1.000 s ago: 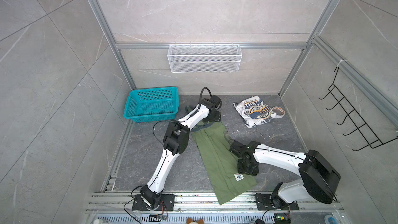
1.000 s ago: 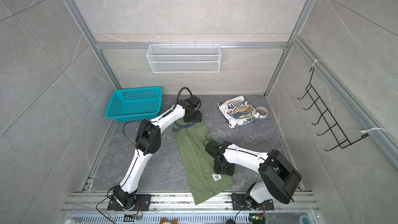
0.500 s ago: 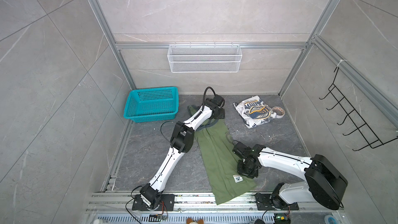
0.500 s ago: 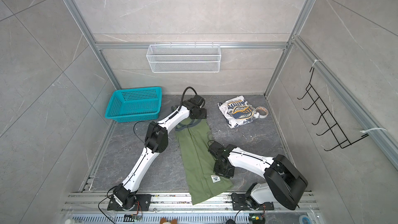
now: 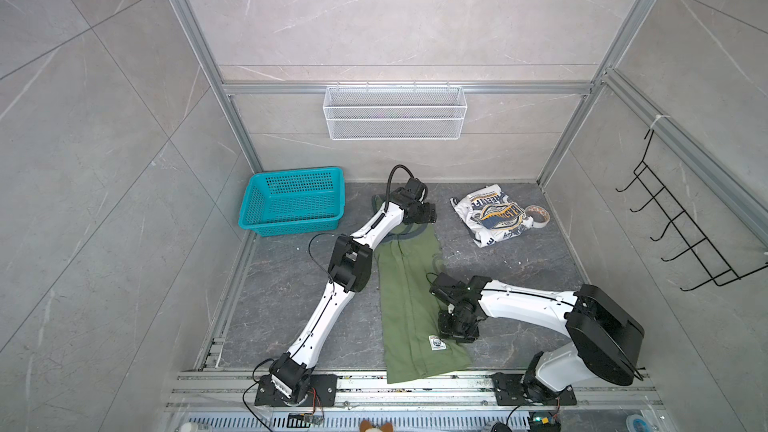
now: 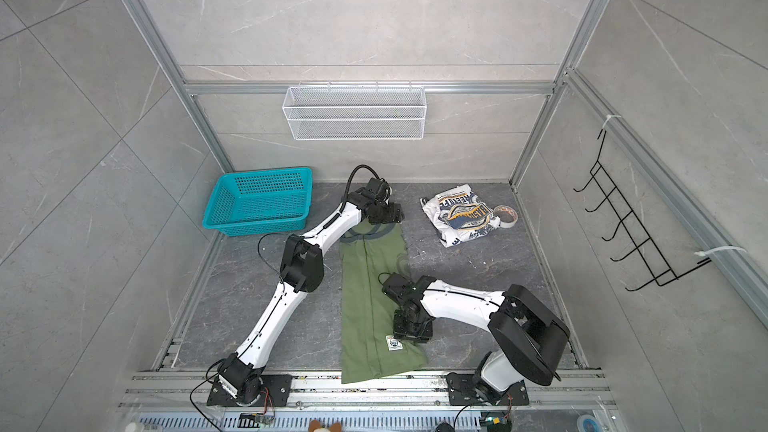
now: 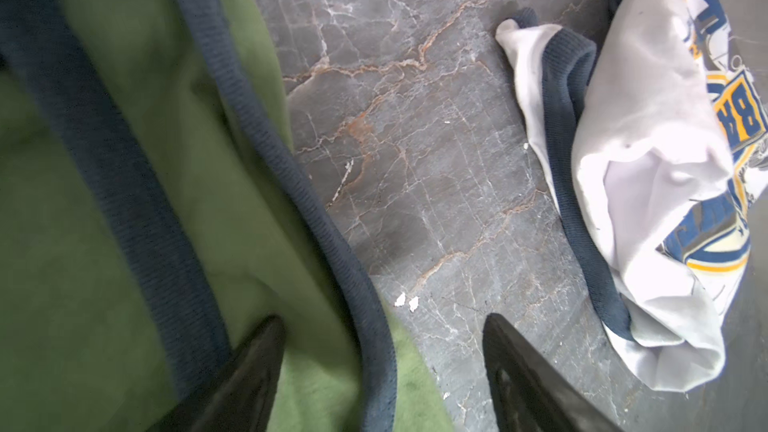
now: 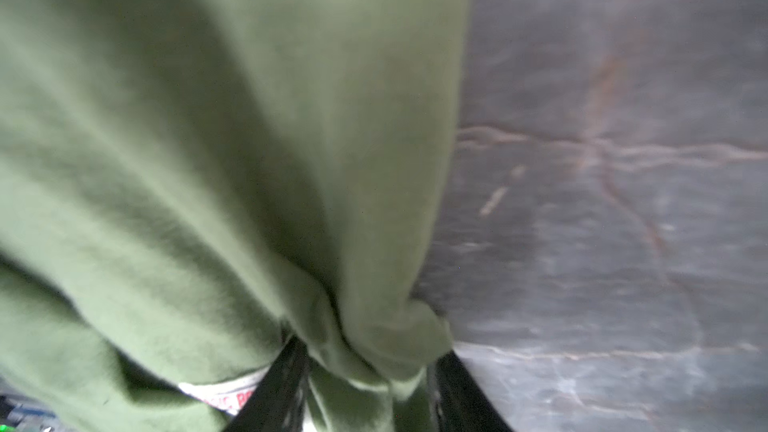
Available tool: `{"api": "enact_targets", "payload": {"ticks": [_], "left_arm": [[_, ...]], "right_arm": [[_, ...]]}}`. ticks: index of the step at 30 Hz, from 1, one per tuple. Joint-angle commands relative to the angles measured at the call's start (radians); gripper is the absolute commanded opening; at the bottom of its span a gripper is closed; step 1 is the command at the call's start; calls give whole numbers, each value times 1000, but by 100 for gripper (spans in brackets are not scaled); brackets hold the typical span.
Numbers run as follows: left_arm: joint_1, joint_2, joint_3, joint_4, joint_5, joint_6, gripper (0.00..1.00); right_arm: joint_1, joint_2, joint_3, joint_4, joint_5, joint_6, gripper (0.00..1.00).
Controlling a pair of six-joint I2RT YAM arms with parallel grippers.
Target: Fold and stack the tank tops
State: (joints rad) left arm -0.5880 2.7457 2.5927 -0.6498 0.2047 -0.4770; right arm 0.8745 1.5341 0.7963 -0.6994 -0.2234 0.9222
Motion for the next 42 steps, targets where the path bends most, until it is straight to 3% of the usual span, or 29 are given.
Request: {"api": "enact_targets", "payload": {"ticks": [1,6,11,13,15,18,22,27,30,36,42], "left_arm": [[25,-72,40,-16,57,15,82],[30,-147,49,-68,67,23,87],[36,-273,27,-249,-22,8,93],[35,-374,-56,-307,-71,-7,94],[32,-537,-237,-291,-99,-29,95],[16,-841,-667,-149,-161,-80,95],[-9,-1154,-1099,-94,-211,-160,93],[-102,-1466,-1477,-195,-229,-296,88],[-201,-1609,-1655,-223,-170,-428,85],[-457,-1741,-1862,-200,-162,-689,83],[-648,-1752,-2013,-25,-170,-851,78]], "right_arm": [[27,80,17,156,-69,-61,51],[57,74,47,140,-42,-63,54],[56,-53,39,-10,127,-33,65],[56,-124,25,-55,165,-28,67],[56,-194,-4,-69,163,-17,67],[57,-285,-70,-56,118,3,66],[60,-351,-166,12,22,27,60],[101,-435,-214,9,13,43,57],[114,-503,-267,50,-19,71,55],[141,-543,-338,130,-44,126,54],[197,-487,-353,202,-36,155,51]]}}
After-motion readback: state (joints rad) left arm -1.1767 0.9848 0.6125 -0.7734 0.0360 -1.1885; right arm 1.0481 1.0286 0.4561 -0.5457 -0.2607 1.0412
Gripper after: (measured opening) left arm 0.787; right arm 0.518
